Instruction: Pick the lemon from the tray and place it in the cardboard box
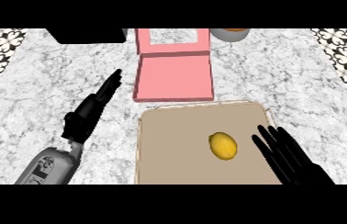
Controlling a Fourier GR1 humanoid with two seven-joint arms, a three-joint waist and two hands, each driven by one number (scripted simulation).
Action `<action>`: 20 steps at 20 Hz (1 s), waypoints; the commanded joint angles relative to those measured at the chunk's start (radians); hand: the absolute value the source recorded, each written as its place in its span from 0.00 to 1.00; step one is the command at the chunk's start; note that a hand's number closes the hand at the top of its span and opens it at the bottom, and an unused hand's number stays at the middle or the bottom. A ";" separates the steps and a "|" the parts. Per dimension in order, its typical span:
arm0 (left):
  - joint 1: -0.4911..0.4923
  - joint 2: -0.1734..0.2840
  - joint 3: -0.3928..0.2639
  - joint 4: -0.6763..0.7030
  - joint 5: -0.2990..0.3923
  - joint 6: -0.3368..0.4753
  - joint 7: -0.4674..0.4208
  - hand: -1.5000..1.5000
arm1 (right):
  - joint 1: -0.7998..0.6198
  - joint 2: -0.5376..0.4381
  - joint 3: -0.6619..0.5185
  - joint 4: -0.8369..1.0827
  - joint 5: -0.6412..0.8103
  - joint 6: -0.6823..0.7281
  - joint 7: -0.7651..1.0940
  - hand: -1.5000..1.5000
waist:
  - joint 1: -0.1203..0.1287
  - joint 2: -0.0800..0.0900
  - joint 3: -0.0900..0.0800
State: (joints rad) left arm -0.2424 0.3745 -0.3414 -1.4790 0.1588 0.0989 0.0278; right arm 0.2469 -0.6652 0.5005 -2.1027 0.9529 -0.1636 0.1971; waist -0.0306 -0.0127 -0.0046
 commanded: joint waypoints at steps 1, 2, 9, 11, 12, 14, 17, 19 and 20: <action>-0.027 -0.030 -0.020 -0.017 -0.031 0.027 0.044 0.50 | 0.066 -0.036 0.084 -0.224 0.066 0.229 0.191 0.00 | 0.005 0.006 0.000; 0.010 -0.016 -0.009 -0.014 -0.017 0.002 -0.007 0.50 | 0.033 -0.048 0.070 -0.253 0.028 0.321 0.234 0.00 | 0.021 0.009 0.000; -0.055 -0.090 -0.023 0.055 -0.066 0.013 -0.002 0.50 | -0.094 0.166 0.214 -0.363 -0.016 0.642 0.550 0.00 | 0.029 0.015 0.002; 0.024 -0.050 0.015 0.010 -0.029 -0.056 -0.047 0.50 | -0.132 0.237 0.214 -0.282 -0.012 0.650 0.552 0.00 | 0.034 0.013 0.004; -0.002 -0.033 0.052 0.010 -0.029 -0.068 -0.021 0.50 | -0.113 0.225 0.155 -0.271 -0.040 0.620 0.509 0.00 | 0.031 0.013 0.004; 0.015 -0.091 -0.017 -0.046 -0.089 -0.008 0.032 0.50 | -0.218 0.352 0.204 -0.221 -0.027 0.704 0.597 0.00 | 0.037 0.013 0.004; -0.021 -0.094 0.056 0.016 -0.082 -0.073 0.011 0.50 | -0.207 0.378 0.183 -0.184 -0.017 0.699 0.568 0.00 | 0.029 0.013 0.004; 0.045 -0.102 0.033 -0.063 -0.111 -0.053 0.023 0.50 | -0.257 0.409 0.158 -0.055 -0.002 0.678 0.537 0.00 | 0.033 0.013 0.005; 0.008 -0.100 0.066 -0.034 -0.117 -0.064 0.044 0.50 | -0.199 0.390 0.214 -0.076 0.056 0.635 0.532 0.00 | 0.029 0.012 0.005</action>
State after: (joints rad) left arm -0.2214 0.2893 -0.3104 -1.5176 0.0698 0.0509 0.0512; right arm 0.0386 -0.3030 0.6909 -2.2273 0.9672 0.4852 0.7377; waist 0.0016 -0.0004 -0.0006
